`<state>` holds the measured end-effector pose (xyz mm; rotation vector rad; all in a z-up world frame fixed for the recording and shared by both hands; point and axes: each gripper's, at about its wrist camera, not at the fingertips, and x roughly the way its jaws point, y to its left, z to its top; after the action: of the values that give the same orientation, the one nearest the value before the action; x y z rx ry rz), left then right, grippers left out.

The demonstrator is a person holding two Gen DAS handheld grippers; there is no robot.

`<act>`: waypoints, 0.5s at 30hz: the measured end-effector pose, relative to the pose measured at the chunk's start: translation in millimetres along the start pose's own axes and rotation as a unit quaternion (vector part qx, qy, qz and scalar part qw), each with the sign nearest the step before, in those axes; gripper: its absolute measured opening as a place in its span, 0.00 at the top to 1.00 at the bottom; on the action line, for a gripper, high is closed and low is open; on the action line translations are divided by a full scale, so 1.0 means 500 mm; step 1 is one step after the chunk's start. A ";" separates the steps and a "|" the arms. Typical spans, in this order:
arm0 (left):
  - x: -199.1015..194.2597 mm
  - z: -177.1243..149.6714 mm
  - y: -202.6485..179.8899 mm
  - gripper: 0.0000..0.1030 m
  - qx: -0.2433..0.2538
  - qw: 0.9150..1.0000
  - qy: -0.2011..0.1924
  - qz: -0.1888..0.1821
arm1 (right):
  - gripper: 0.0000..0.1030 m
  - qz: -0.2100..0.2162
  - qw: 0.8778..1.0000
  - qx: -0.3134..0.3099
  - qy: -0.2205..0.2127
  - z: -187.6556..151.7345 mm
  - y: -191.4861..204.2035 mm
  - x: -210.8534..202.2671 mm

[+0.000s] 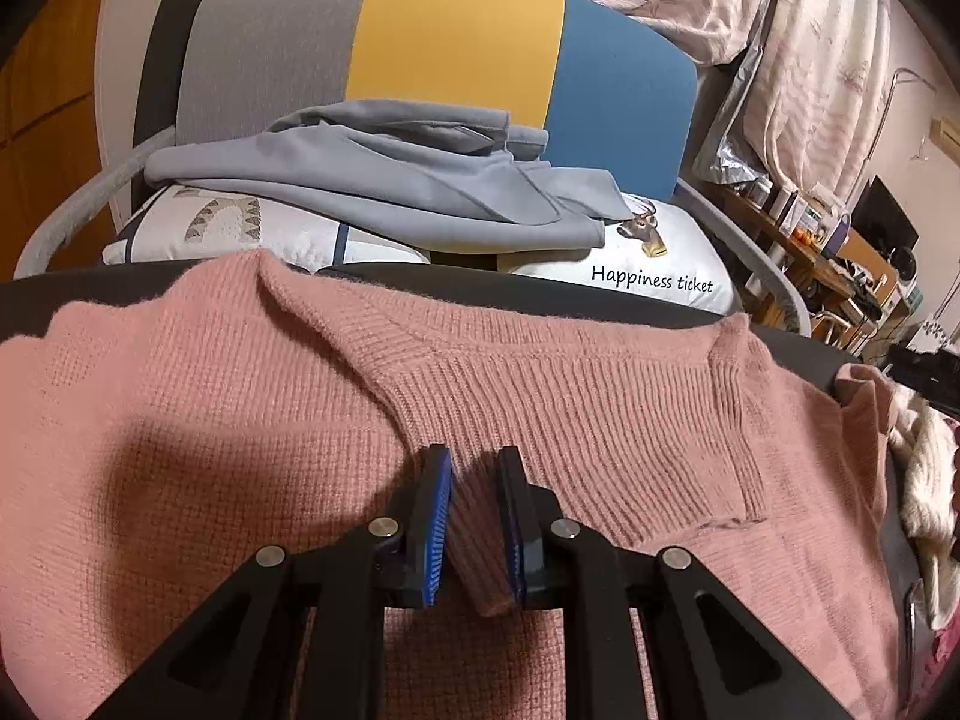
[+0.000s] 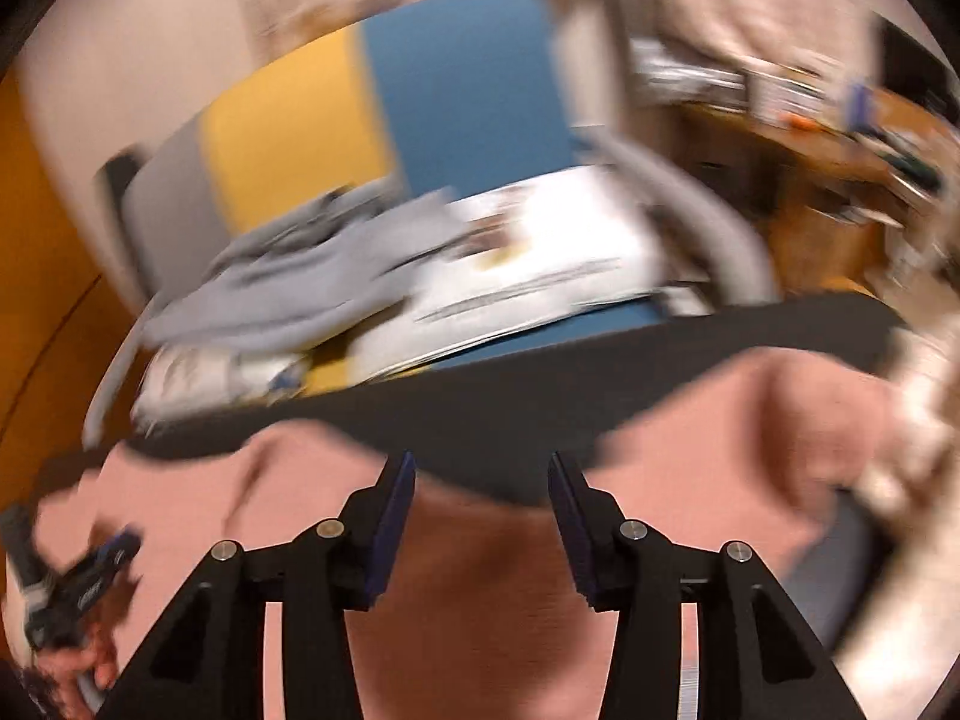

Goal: Fold clothes

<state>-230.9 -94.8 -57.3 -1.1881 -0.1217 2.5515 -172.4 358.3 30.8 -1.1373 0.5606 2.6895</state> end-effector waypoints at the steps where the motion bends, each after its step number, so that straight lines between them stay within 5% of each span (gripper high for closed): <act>1: 0.000 0.000 -0.001 0.85 0.001 1.000 0.000 0.002 | 0.42 0.001 0.999 0.037 -0.003 0.005 -0.043 -0.009; 6: 0.000 -0.001 0.011 0.85 -0.012 1.000 -0.002 -0.013 | 0.41 0.007 0.979 0.201 -0.017 0.027 -0.243 -0.050; 15: 0.000 -0.003 0.010 0.85 -0.011 1.000 -0.004 -0.012 | 0.41 0.060 0.942 0.329 0.030 0.015 -0.319 0.038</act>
<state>-231.3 -99.5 -59.4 -1.1776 -0.1640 2.5401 -143.6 507.6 -22.1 -1.0006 1.4384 2.2500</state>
